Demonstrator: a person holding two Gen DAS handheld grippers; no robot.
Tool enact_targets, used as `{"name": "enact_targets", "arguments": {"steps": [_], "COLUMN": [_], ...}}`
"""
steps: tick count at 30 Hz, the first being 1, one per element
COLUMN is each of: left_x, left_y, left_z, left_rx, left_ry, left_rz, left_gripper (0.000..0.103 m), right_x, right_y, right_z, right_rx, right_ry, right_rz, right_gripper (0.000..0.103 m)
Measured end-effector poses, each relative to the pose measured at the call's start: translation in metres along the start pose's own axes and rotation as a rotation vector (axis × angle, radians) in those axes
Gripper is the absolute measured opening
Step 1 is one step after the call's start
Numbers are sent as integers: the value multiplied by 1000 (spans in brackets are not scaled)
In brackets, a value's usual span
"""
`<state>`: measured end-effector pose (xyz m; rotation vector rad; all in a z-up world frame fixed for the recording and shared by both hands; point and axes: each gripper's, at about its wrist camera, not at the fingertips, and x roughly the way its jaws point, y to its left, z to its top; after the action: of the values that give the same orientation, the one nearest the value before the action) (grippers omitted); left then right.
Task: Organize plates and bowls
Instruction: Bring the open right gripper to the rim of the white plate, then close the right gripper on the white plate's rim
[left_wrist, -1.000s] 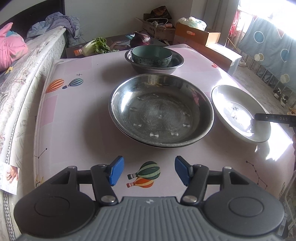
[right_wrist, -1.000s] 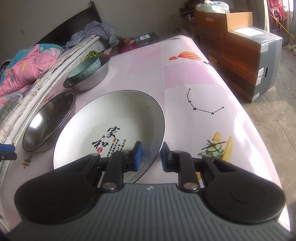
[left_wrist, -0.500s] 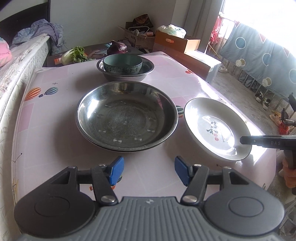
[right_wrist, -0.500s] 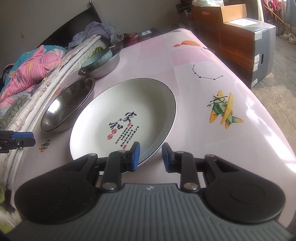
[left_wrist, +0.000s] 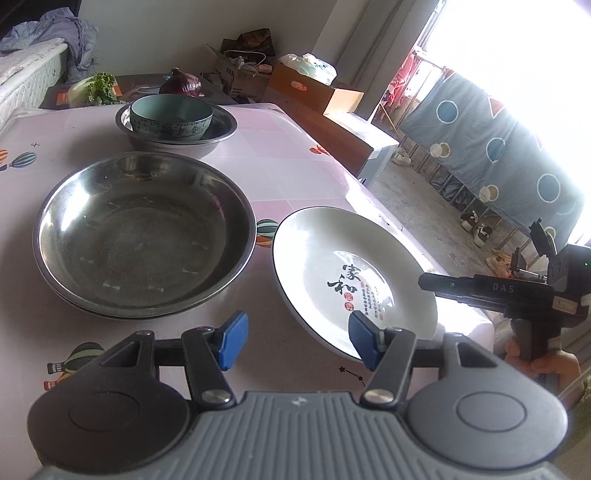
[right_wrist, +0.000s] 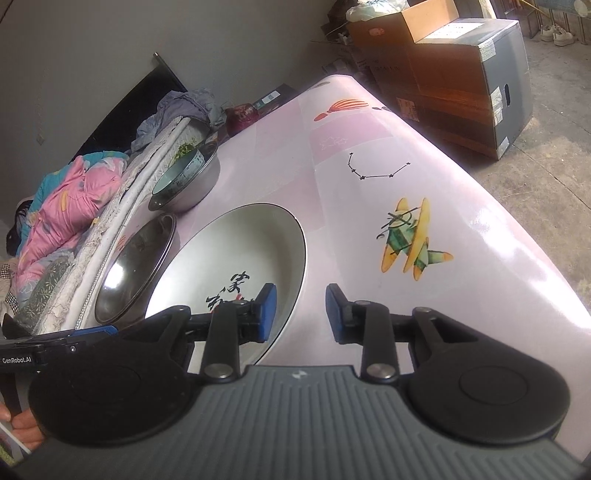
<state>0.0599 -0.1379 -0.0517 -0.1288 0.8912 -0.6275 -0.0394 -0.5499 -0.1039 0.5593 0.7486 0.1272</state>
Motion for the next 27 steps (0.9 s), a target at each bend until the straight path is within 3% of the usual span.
{"name": "enact_targets", "arguments": {"steps": [8, 14, 18, 27], "left_x": [28, 43, 46, 38], "left_y": [-8, -11, -12, -6], "left_z": [8, 11, 11, 8], "left_rx": [-12, -11, -2, -13], "left_ry": [47, 84, 93, 125], "left_rz": [15, 13, 37, 29], "left_gripper": [59, 40, 34, 33], "right_x": [32, 51, 59, 50], "right_y": [-14, -7, 3, 15], "right_z": [18, 29, 30, 19], "right_rx": [41, 23, -2, -9], "right_ry": [5, 38, 64, 86], "right_rz": [32, 70, 90, 83], "right_gripper": [30, 30, 32, 36]}}
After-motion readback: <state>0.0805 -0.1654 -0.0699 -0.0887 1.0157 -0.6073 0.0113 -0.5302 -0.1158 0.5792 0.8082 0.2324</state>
